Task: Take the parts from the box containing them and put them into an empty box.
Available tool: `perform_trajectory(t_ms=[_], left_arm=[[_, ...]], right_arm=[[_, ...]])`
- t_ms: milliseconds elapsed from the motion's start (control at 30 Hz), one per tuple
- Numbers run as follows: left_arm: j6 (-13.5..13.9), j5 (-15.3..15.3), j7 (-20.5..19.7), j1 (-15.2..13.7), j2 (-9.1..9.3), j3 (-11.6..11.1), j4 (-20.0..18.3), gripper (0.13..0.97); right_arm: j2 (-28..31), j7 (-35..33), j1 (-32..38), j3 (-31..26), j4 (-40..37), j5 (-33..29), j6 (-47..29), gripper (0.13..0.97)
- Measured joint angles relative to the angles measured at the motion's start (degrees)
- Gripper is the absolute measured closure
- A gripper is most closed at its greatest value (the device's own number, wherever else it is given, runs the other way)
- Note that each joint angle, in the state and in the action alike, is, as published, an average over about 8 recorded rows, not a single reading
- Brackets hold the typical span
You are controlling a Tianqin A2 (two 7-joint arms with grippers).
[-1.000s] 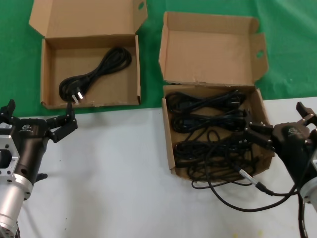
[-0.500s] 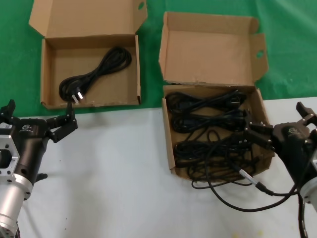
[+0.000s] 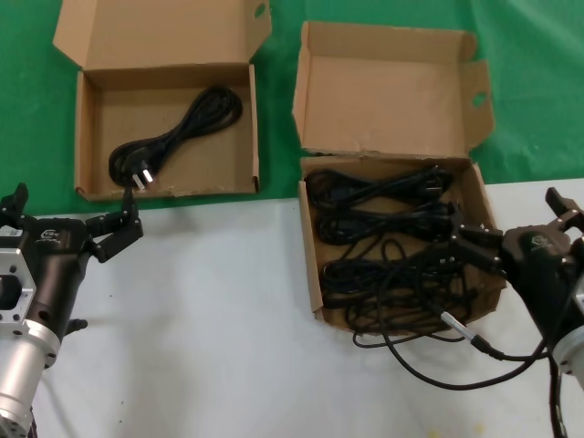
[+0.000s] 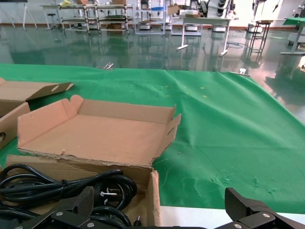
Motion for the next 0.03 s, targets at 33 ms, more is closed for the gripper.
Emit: perform_trajectory(t_ms=[33], left_arm=[[0.00, 0.00, 0.00, 0.00, 0.00, 0.00, 0.00, 0.132]], right_arm=[[0.00, 0.00, 0.00, 0.00, 0.00, 0.00, 0.00, 0.129]])
